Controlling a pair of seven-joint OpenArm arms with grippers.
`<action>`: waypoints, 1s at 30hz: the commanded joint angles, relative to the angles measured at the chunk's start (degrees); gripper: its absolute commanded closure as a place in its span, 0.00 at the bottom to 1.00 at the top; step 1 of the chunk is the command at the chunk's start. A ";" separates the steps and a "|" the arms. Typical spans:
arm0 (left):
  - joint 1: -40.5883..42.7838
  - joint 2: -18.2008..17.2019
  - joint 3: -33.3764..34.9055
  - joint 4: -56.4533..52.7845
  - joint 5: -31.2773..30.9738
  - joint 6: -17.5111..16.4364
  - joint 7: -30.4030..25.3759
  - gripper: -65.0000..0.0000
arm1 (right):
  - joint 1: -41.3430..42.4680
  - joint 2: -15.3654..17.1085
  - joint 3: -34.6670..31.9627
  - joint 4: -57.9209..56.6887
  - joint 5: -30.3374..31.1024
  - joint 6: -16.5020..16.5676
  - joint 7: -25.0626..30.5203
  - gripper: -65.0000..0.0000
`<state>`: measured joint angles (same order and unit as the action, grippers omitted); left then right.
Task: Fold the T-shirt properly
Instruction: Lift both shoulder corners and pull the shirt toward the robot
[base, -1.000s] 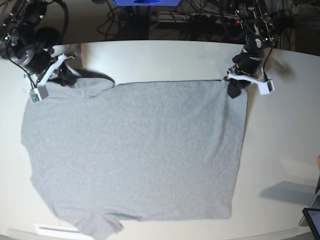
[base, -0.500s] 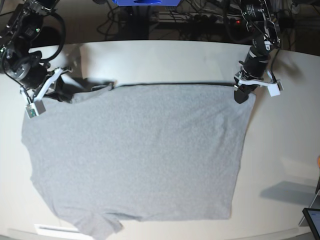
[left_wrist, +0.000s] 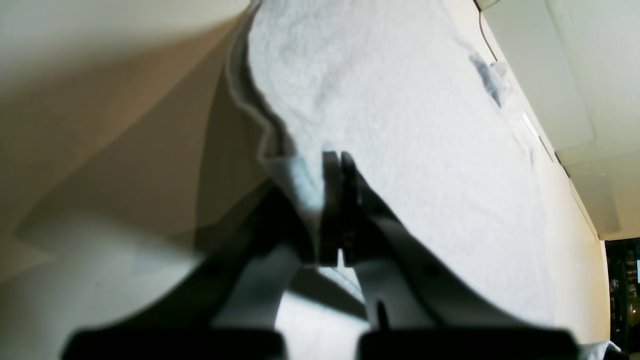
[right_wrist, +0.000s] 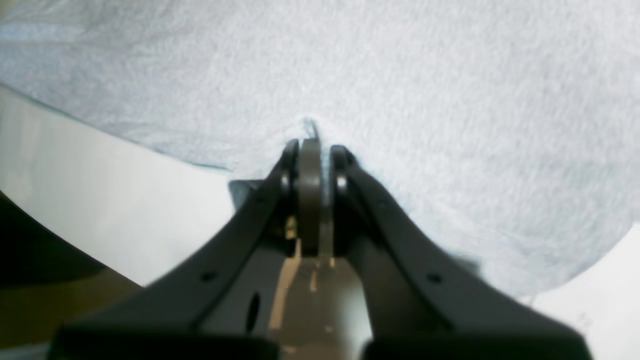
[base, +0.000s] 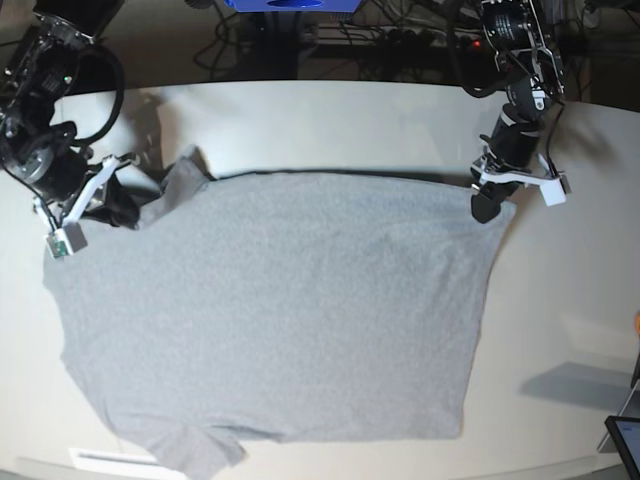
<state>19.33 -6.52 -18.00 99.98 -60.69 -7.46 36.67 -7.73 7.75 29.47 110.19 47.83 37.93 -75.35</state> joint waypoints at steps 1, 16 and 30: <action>-0.65 -0.38 -0.15 0.72 -0.90 -0.58 -1.10 1.00 | 1.18 0.65 -0.59 0.27 1.26 0.18 1.46 1.00; -4.61 -0.20 -0.77 -1.39 -0.98 0.21 -1.10 1.00 | 7.59 0.82 -0.95 -2.98 1.18 -3.60 1.20 1.00; -11.82 -0.73 -0.77 -7.98 -7.05 5.57 -1.10 1.00 | 14.45 4.69 -0.95 -13.97 1.18 -3.69 1.73 1.00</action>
<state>8.12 -6.70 -18.48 91.39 -67.20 -1.72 36.42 5.56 11.38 28.47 95.37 47.86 34.22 -74.89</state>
